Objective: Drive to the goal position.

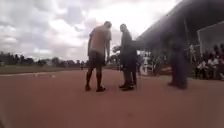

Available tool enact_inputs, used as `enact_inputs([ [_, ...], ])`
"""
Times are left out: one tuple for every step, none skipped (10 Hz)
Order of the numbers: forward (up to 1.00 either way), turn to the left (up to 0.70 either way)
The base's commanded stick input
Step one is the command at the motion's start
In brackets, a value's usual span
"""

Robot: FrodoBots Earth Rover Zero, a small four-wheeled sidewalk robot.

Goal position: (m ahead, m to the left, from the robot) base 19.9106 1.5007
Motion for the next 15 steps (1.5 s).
enact_inputs([
  [-0.70, 0.00],
  [-0.70, 0.00],
  [-0.70, 0.00],
  [-0.70, 0.00],
  [-0.70, 0.00],
  [-0.70, 0.00],
  [-0.70, 0.00],
  [-0.70, 0.00],
  [-0.70, 0.00],
  [-0.70, 0.00],
  [-0.70, 0.00],
  [-0.70, 0.00],
  [-0.70, 0.00],
  [-0.70, 0.00],
  [-0.70, 0.00],
])
